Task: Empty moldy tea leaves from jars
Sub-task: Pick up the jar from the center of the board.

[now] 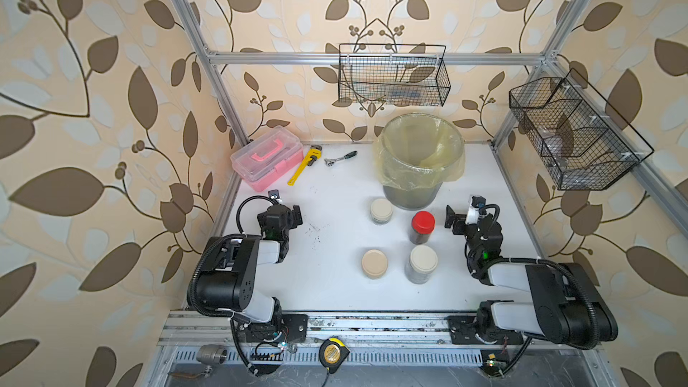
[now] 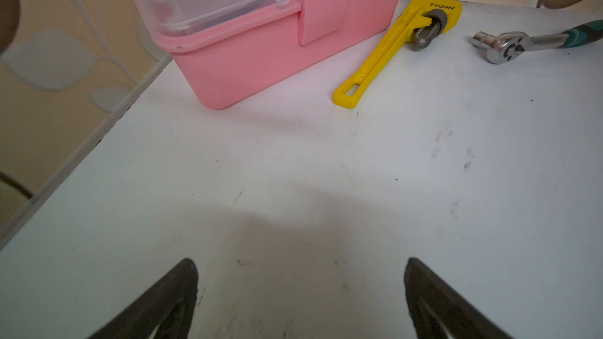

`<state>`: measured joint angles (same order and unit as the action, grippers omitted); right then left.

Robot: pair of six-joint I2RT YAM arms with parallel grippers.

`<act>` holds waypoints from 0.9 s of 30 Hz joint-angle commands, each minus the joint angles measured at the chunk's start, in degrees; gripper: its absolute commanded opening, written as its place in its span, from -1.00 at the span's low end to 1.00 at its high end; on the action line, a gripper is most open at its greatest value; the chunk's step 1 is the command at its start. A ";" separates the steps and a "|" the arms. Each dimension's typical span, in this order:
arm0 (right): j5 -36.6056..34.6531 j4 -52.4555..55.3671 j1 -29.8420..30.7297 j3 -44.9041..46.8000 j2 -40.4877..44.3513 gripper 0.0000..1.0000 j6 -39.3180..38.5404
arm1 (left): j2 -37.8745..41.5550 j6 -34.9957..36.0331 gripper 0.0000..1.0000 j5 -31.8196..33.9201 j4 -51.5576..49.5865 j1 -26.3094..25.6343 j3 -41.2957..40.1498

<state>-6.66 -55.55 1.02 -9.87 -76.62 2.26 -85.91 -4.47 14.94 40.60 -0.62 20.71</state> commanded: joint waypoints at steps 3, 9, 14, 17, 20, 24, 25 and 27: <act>-0.37 -1.22 0.26 -1.03 -0.40 1.00 -1.30 | -0.24 0.95 0.98 -0.96 2.47 0.80 1.61; -0.14 -0.88 0.22 -1.21 -0.50 1.00 -1.20 | -0.22 0.98 0.98 -0.95 2.47 0.80 1.59; 0.23 -0.96 -0.03 -1.12 -0.46 1.00 -1.10 | -0.35 0.95 0.98 -0.95 2.47 0.80 1.53; 1.13 -1.05 -0.60 -1.11 -0.24 1.00 -0.87 | -0.22 0.96 0.98 -0.96 2.47 0.80 1.54; 1.21 -0.64 -0.35 -1.30 -0.15 1.00 -1.22 | -0.16 0.95 0.98 -0.96 2.54 0.80 1.45; -2.36 12.82 1.34 -6.25 5.95 1.00 -1.69 | 2.27 2.20 0.98 -3.54 0.75 0.80 1.33; -5.31 17.83 1.88 -8.15 8.65 1.00 -0.87 | 4.60 2.45 0.98 -4.05 -0.04 0.73 0.85; -10.91 24.37 2.29 -10.00 14.33 1.00 2.23 | 8.68 1.42 0.98 -1.97 -0.13 0.71 -0.94</act>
<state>-10.11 -40.93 2.70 -16.05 -68.07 2.39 -83.15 -3.77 13.28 39.33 -0.62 20.45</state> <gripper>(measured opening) 0.999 0.990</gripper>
